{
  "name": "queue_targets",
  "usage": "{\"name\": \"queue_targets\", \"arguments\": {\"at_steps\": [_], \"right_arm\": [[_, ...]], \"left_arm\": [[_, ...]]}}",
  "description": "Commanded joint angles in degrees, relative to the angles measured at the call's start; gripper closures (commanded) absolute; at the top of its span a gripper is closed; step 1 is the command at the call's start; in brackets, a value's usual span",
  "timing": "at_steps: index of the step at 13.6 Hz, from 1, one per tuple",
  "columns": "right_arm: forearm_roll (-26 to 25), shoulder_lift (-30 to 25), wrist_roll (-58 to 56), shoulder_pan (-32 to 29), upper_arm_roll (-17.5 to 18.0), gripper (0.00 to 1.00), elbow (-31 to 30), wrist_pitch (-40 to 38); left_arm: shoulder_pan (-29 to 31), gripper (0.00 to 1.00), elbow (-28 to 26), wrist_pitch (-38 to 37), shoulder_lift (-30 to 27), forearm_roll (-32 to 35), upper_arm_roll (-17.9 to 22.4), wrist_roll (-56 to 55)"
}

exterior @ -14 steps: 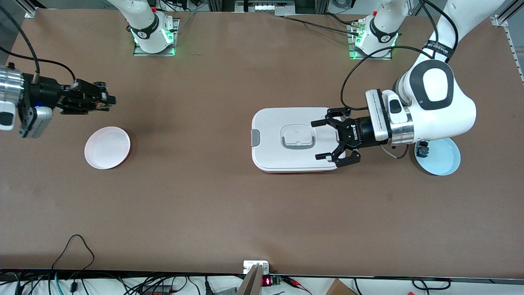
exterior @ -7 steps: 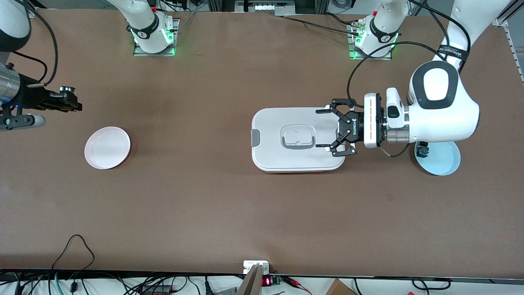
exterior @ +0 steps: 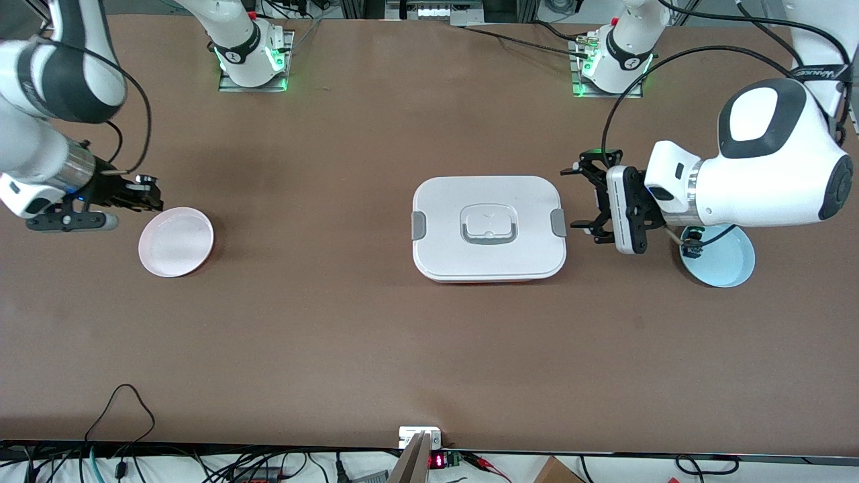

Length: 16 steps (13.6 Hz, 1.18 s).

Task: Transfer orange switch to right arm and place
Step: 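Move the orange switch over the white plate with the right gripper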

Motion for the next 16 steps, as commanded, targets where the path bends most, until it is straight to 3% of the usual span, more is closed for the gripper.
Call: {"name": "queue_targets", "arguments": {"at_steps": [1, 5, 9, 13, 16], "right_arm": [[-3.9, -0.9, 0.4, 0.0, 0.3, 1.0, -9.8, 11.8], [-5.3, 4.4, -6.3, -0.8, -0.1, 1.0, -11.6, 19.3], [-5.3, 10.0, -14.7, -5.8, -0.2, 1.0, -11.6, 26.2], [-4.9, 14.7, -14.7, -7.5, -0.1, 1.0, -11.7, 32.0], [-4.5, 16.2, -14.6, -7.6, 0.0, 1.0, -11.6, 33.9]], "left_arm": [[0.7, 0.0, 1.8, -2.9, -0.5, 8.7, -0.3, -10.5], [0.3, 0.0, 7.7, -8.3, 0.7, 20.8, 1.2, -19.6], [0.8, 0.0, 11.8, -9.6, 0.4, 34.8, 1.6, -19.8], [1.0, 0.0, 19.3, -13.4, 0.4, 39.0, 3.0, -22.2], [0.8, 0.0, 24.3, -23.1, 0.1, 38.9, 3.4, -34.0]]}}
